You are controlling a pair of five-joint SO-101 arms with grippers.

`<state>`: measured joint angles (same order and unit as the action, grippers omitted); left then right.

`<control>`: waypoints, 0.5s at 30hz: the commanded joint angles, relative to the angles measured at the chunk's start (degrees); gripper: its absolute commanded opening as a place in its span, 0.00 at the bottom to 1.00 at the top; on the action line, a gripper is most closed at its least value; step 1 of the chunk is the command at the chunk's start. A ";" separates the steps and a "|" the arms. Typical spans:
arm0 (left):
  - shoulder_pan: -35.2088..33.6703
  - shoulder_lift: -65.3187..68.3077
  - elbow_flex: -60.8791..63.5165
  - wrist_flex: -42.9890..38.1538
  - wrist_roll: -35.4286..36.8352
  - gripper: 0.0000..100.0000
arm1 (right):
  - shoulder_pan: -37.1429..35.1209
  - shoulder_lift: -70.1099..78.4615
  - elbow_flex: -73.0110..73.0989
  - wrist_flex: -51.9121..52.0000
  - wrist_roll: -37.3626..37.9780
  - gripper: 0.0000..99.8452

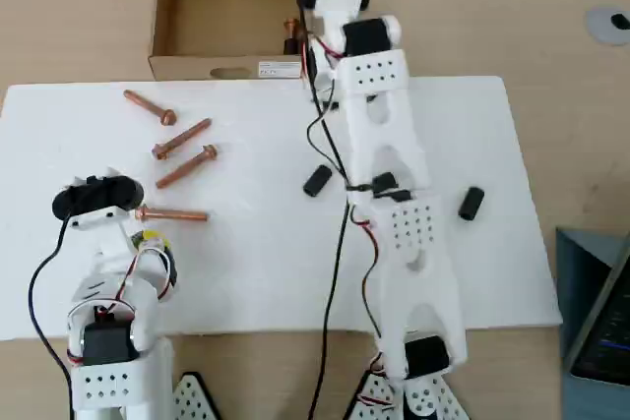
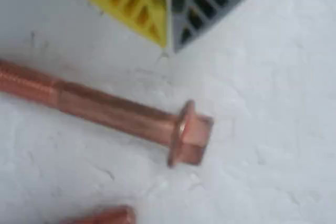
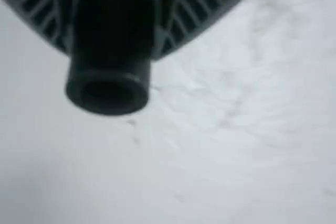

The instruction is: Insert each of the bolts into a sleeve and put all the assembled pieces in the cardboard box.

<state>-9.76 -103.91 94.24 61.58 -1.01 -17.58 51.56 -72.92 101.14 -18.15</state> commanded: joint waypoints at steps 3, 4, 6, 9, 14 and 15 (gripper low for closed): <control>-0.35 -0.57 -0.35 0.09 -0.53 0.00 | -0.31 -13.67 -1.54 1.32 0.79 0.01; -0.26 -0.57 -0.35 0.09 -0.53 0.00 | -0.31 -15.43 -0.22 1.32 0.79 0.01; -0.18 -0.57 -0.35 0.09 -0.62 0.00 | -0.31 -20.35 3.82 1.32 0.79 0.01; -0.53 -0.57 -0.35 0.09 -0.62 0.01 | -0.04 -29.67 11.91 1.32 0.79 0.01; -0.53 -0.57 -1.93 0.00 -0.44 0.01 | 0.57 -46.20 28.09 1.32 0.79 0.01; -0.53 -0.48 -2.81 0.18 -0.35 0.01 | 1.19 -49.19 31.34 1.23 0.70 0.01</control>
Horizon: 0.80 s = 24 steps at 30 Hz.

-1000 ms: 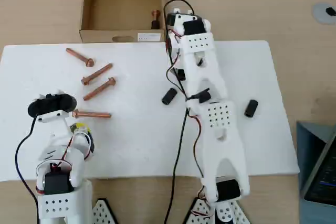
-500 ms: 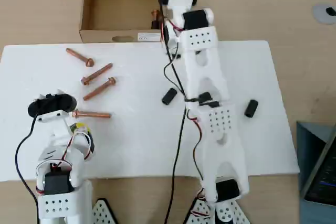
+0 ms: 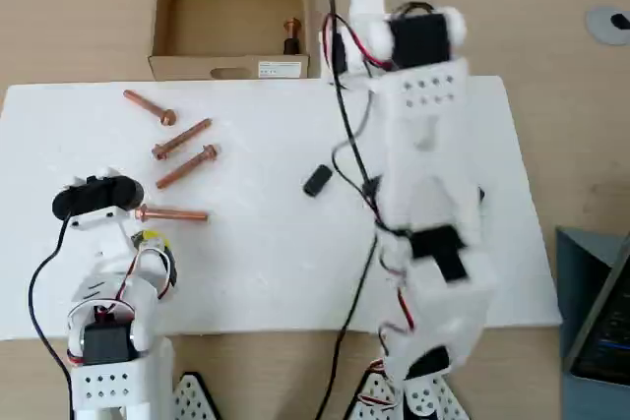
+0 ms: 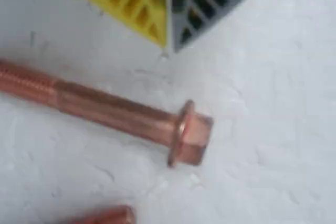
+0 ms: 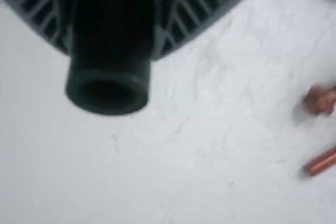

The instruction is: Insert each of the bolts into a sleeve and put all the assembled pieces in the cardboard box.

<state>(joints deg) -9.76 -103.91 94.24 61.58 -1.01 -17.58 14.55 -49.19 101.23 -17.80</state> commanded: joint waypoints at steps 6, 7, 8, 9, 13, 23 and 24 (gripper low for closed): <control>-0.09 -0.22 -10.64 0.44 -0.35 0.01 | 7.08 -27.65 25.71 0.88 0.35 0.01; -0.09 -0.13 -11.78 0.53 -0.44 0.01 | 8.31 -29.76 28.62 0.88 0.44 0.01; -0.09 0.13 -12.92 0.53 -0.44 0.01 | 9.54 -31.78 31.43 0.88 0.44 0.01; -0.09 0.92 -14.15 0.53 -0.53 0.01 | 10.59 -33.80 34.24 0.79 0.44 0.01; 0.00 8.31 -19.43 0.62 -0.53 0.01 | 13.93 -41.10 44.88 -0.35 0.18 0.01; 0.09 38.02 -38.77 0.53 -2.37 0.01 | 15.60 -63.16 69.14 -7.82 0.18 0.01; 0.44 40.66 -40.18 0.53 -4.57 0.01 | 15.60 -65.10 71.25 -7.91 0.18 0.01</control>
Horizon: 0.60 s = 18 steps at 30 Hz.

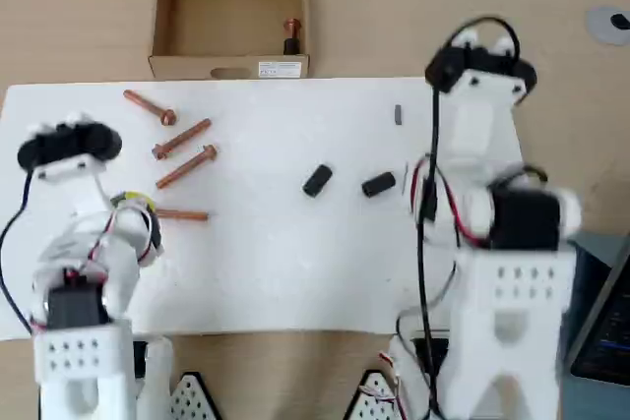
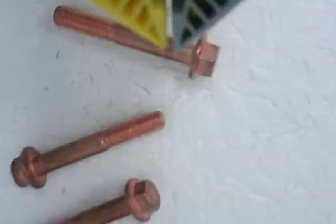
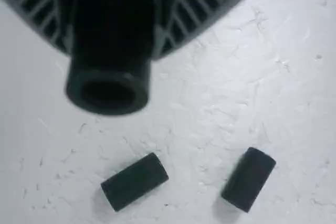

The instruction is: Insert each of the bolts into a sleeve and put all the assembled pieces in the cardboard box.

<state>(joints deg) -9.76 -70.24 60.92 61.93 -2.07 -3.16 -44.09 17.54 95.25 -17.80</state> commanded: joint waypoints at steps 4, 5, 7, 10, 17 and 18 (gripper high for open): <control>2.64 16.40 -11.25 0.18 -8.35 0.01 | 1.19 -13.76 12.79 -2.20 0.18 0.01; 3.25 18.42 -12.57 0.18 -8.35 0.01 | 1.19 -15.52 14.55 -2.20 0.18 0.01; 4.66 22.46 -15.56 0.18 -9.23 0.01 | 1.19 -18.86 17.63 -2.20 0.09 0.01; 6.86 28.62 -20.40 0.18 -13.19 0.01 | 1.19 -23.43 22.11 -2.81 0.00 0.01; 9.41 44.18 -31.03 4.40 -25.49 0.01 | 1.27 -31.69 30.99 -7.47 -2.73 0.01; 9.76 46.55 -32.88 6.24 -26.99 0.01 | 1.27 -32.57 31.87 -7.91 -2.73 0.01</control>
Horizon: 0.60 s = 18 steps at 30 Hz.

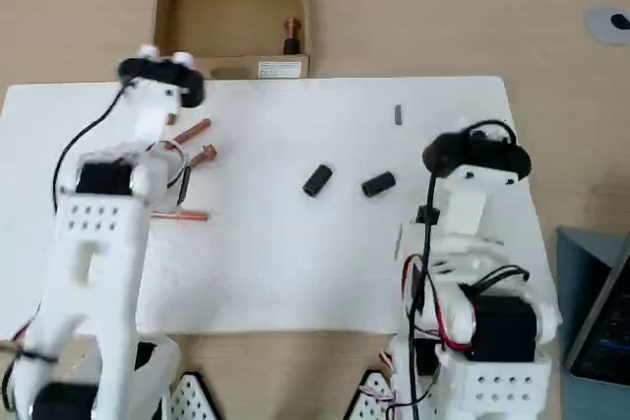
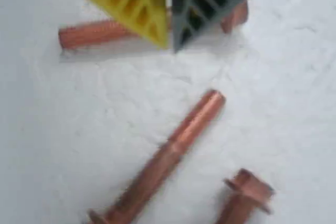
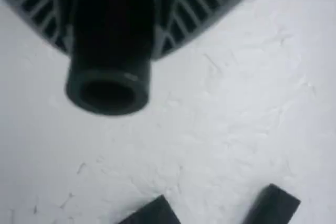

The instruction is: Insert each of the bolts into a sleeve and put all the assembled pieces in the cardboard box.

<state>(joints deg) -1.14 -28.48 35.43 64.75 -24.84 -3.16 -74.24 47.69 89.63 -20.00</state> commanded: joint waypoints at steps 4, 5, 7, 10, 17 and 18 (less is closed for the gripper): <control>1.41 14.55 -16.09 10.55 -5.80 0.05 | 1.27 -6.46 4.88 -3.43 -0.53 0.01; 1.41 17.01 -18.55 11.87 -5.89 0.05 | 1.27 -7.52 5.58 -3.52 -0.53 0.01; 1.41 21.85 -23.56 13.98 -7.65 0.06 | 1.27 -9.63 6.90 -3.52 -0.53 0.01; 1.32 28.62 -31.03 16.97 -9.58 0.06 | 1.27 -12.62 8.92 -3.52 -0.53 0.01; 0.79 42.15 -44.75 21.98 -14.68 0.11 | 1.27 -15.78 10.07 -3.52 -0.53 0.01; 0.44 43.56 -46.51 22.07 -14.77 0.11 | 1.27 -15.87 10.07 -3.52 -0.53 0.01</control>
<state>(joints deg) -0.35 12.75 -4.04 85.93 -38.64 -2.81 -89.71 57.71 87.52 -20.00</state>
